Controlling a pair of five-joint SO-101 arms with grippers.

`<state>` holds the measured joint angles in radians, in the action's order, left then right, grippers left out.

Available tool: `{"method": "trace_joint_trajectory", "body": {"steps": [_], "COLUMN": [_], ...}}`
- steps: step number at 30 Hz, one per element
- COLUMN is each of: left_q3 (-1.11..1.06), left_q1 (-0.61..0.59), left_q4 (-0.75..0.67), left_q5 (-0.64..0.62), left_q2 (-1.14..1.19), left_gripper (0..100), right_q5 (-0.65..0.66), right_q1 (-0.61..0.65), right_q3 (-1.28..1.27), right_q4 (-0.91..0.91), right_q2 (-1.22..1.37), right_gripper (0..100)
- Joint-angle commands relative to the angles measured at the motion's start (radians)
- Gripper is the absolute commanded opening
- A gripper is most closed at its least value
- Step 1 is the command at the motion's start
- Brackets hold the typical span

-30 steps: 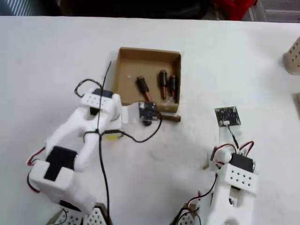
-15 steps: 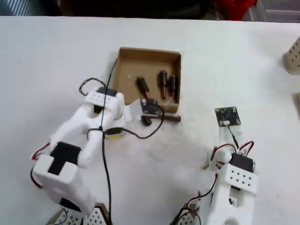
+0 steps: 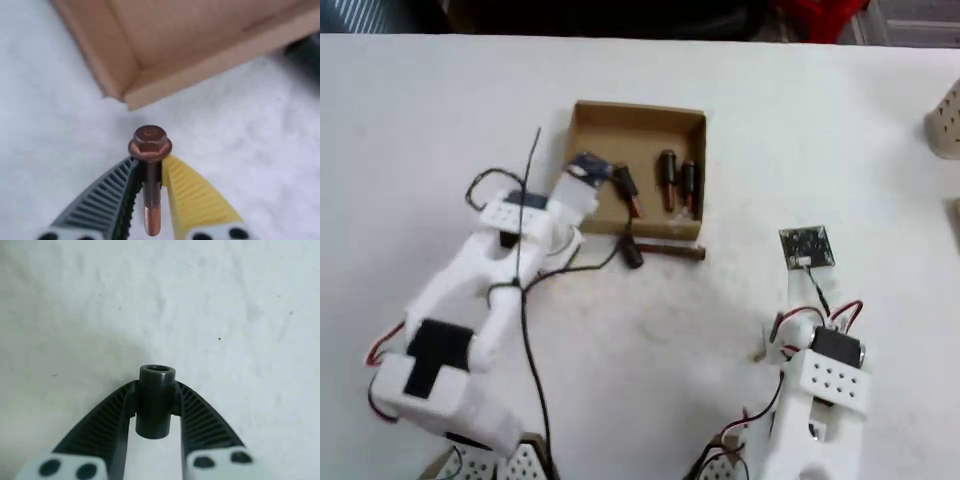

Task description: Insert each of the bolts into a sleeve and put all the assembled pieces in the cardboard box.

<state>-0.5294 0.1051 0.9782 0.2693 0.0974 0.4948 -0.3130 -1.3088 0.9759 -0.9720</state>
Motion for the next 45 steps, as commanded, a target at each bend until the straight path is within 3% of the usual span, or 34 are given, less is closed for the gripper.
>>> {"method": "trace_joint_trajectory", "body": {"steps": [1,9,13,17,22,29,38,45], "left_q3": [-0.146,-0.367,-0.427,-0.483,-0.539,-0.555,-0.557,-0.557], "left_q1": [-0.012,-0.068,-0.137,-0.150,-0.153,-0.153,-0.154,-0.154], "left_q4": [-0.193,-0.430,-0.562,-0.689,-0.796,-0.818,-0.818,-0.818], "left_q5": [-0.071,-0.121,-0.224,-0.321,-0.339,-0.336,-0.331,-0.331], "left_q2": [-0.216,-0.383,-0.407,-0.412,-0.412,-0.412,-0.412,-0.412], "left_gripper": [2,2,2,2,2,2,2,2], "right_q5": [-0.061,-0.233,-0.290,-0.327,-0.373,-0.425,-0.425,-0.425], "right_q1": [0.010,0.188,0.297,0.437,0.624,0.783,0.843,0.840], "right_q3": [0.012,0.014,0.021,0.055,0.094,0.094,0.094,0.135], "right_q4": [-0.018,-0.064,-0.136,-0.225,-0.289,-0.532,-0.837,-1.208], "right_q2": [-0.019,-0.019,-0.021,-0.021,-0.019,-0.008,0.012,0.326], "right_gripper": [1.7,1.7,1.7,1.7,1.7,1.8,1.8,1.7]}}
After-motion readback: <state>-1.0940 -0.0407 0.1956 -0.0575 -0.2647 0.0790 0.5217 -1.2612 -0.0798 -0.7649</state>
